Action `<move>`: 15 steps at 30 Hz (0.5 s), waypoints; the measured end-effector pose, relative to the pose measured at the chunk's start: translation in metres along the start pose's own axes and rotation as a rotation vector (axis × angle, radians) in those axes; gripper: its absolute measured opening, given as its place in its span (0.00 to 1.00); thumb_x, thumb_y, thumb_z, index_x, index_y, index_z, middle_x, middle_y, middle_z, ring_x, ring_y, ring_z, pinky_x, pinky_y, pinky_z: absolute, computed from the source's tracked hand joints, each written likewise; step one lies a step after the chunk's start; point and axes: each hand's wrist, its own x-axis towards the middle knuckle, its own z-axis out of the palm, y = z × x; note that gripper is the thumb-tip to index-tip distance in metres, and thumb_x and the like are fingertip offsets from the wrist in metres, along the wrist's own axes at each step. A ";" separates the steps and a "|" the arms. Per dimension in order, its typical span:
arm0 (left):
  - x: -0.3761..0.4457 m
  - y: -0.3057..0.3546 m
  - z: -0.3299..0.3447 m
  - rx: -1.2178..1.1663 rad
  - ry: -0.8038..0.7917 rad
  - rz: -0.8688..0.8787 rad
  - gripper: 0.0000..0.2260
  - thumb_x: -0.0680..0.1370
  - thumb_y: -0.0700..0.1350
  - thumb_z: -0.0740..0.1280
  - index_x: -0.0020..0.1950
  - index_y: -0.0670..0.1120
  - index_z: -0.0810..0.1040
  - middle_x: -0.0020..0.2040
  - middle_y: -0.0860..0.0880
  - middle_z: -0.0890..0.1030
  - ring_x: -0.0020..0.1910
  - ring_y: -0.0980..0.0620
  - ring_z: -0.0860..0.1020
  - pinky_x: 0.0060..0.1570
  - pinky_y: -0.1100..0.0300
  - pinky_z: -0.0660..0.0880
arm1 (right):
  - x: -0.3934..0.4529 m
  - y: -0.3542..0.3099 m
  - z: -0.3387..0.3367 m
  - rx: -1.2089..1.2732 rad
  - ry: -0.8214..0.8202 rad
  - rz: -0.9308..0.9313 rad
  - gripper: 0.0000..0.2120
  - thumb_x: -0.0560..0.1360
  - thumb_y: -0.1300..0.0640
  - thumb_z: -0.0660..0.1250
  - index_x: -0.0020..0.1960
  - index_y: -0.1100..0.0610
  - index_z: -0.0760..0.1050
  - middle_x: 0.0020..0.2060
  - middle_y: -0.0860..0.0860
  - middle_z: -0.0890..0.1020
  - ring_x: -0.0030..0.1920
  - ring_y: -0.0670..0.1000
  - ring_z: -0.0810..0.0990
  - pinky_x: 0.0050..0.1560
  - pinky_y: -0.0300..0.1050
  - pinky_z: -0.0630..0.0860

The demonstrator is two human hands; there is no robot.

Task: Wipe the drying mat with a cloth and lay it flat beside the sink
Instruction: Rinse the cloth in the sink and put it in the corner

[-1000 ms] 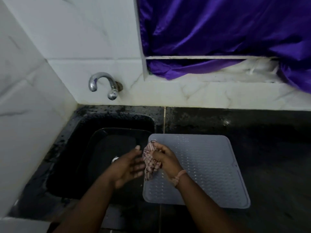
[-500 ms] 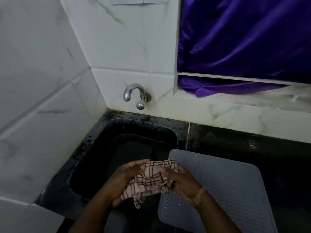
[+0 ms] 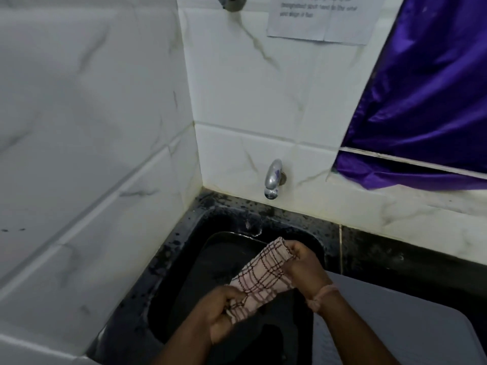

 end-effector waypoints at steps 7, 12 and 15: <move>0.004 0.062 -0.018 -0.180 -0.062 0.088 0.30 0.80 0.62 0.60 0.61 0.35 0.81 0.58 0.33 0.81 0.55 0.37 0.82 0.59 0.45 0.76 | -0.015 -0.013 0.110 -0.718 -0.324 -0.634 0.26 0.75 0.53 0.65 0.71 0.39 0.67 0.59 0.40 0.77 0.61 0.44 0.75 0.63 0.44 0.70; 0.026 0.074 -0.060 -0.344 0.099 0.167 0.25 0.78 0.51 0.63 0.68 0.35 0.74 0.60 0.32 0.80 0.59 0.35 0.79 0.53 0.45 0.79 | 0.012 -0.016 0.101 -0.484 -0.108 -0.286 0.09 0.76 0.51 0.66 0.55 0.42 0.77 0.46 0.41 0.84 0.47 0.39 0.82 0.55 0.44 0.79; 0.037 0.078 -0.069 -0.340 0.138 0.217 0.22 0.80 0.49 0.62 0.69 0.37 0.73 0.60 0.33 0.80 0.61 0.34 0.79 0.54 0.44 0.79 | 0.034 -0.020 0.097 -0.444 -0.097 0.024 0.32 0.74 0.43 0.73 0.72 0.50 0.65 0.58 0.49 0.80 0.55 0.46 0.80 0.59 0.44 0.76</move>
